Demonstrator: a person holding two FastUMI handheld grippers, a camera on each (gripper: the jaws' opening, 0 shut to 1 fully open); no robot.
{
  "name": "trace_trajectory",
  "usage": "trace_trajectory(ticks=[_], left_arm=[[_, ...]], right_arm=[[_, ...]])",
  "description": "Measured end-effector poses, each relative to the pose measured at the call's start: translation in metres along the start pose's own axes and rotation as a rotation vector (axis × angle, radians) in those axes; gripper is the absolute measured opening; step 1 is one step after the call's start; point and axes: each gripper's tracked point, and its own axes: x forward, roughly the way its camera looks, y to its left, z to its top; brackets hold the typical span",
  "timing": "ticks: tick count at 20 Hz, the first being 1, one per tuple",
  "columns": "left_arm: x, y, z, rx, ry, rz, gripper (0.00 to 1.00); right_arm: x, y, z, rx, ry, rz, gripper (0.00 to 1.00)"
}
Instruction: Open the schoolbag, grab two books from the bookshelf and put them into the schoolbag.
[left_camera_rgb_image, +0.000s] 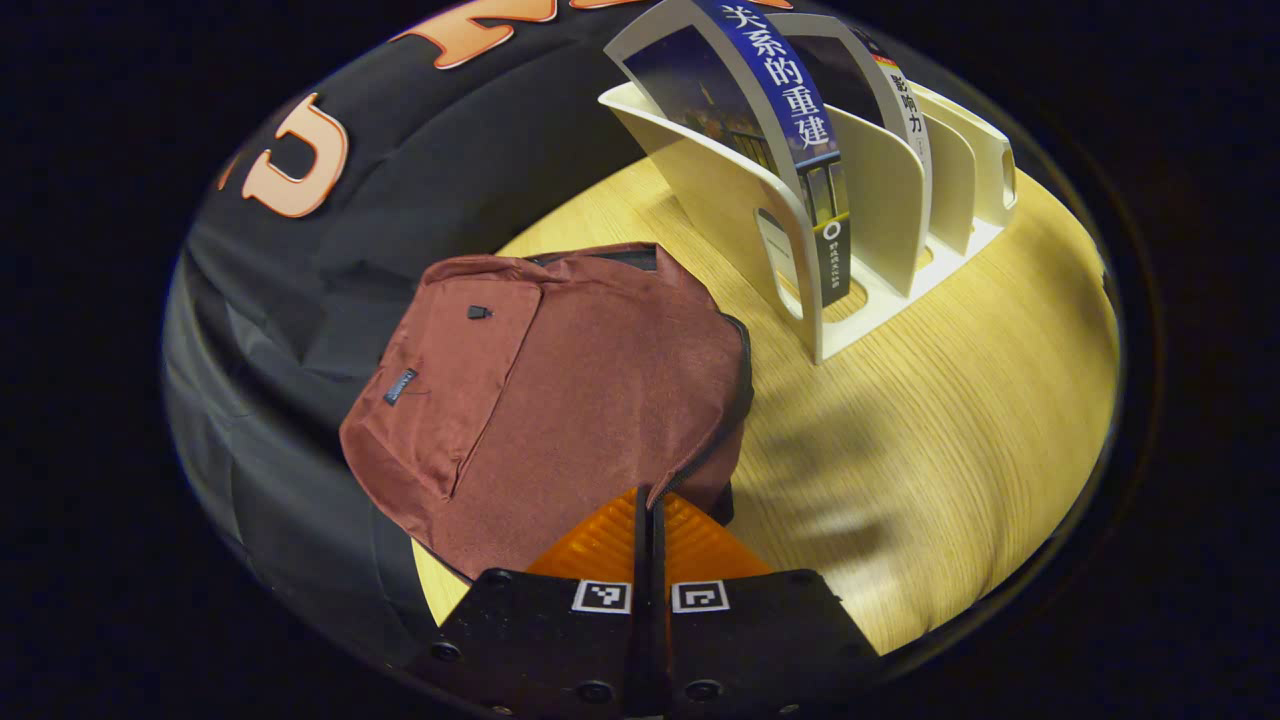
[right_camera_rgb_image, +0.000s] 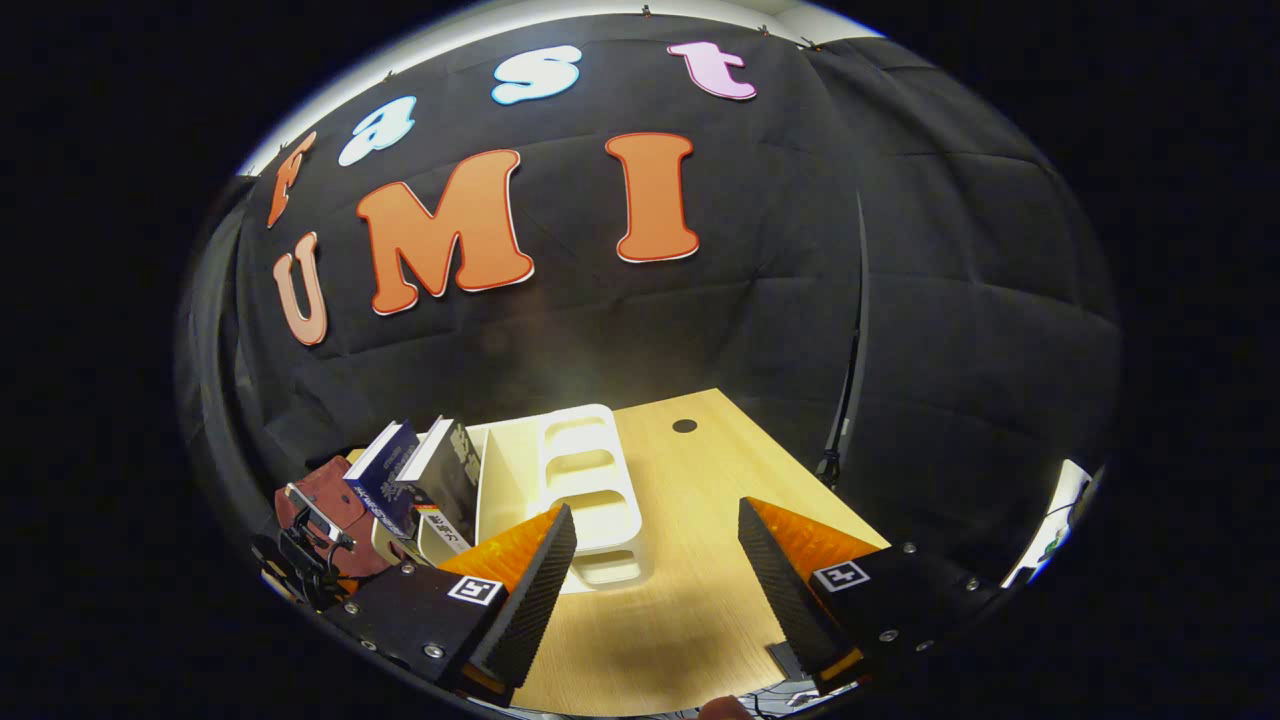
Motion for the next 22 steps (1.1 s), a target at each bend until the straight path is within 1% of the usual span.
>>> trace_trajectory(ticks=[3, 5, 9, 12, 14, 17, 18, 19, 20, 22], left_arm=[[-0.012, 0.003, 0.009, 0.027, 0.013, -0.069, 0.01], [-0.02, 0.007, 0.014, 0.018, 0.025, -0.136, 0.01], [-0.036, 0.019, 0.033, -0.005, 0.022, -0.294, 0.01], [-0.058, 0.042, 0.043, -0.001, 0.012, -0.405, 0.01], [-0.069, 0.062, 0.052, 0.009, 0.001, -0.472, 0.01], [-0.078, 0.1, 0.064, 0.065, -0.031, -0.51, 0.01], [-0.08, 0.11, 0.066, 0.077, -0.036, -0.521, 0.01], [-0.082, 0.118, 0.07, 0.083, -0.042, -0.533, 0.01], [-0.084, 0.129, 0.074, 0.088, -0.049, -0.543, 0.01], [-0.084, 0.15, 0.083, 0.114, -0.066, -0.538, 0.01]], right_arm=[[0.001, 0.01, 0.004, 0.041, 0.011, 0.017, 0.97], [0.003, 0.018, 0.004, 0.048, 0.016, 0.011, 0.97], [0.001, 0.036, 0.003, 0.04, 0.016, -0.045, 0.97], [-0.006, 0.064, -0.004, 0.065, 0.044, -0.084, 0.97], [-0.011, 0.084, -0.006, 0.058, 0.043, -0.107, 0.97], [-0.019, 0.115, -0.005, 0.055, 0.03, -0.13, 0.97], [-0.021, 0.125, -0.006, 0.064, 0.03, -0.129, 1.0], [-0.024, 0.134, -0.007, 0.075, 0.031, -0.131, 1.0], [-0.026, 0.141, -0.007, 0.082, 0.031, -0.134, 0.97], [-0.03, 0.156, -0.006, 0.093, 0.035, -0.133, 0.97]])
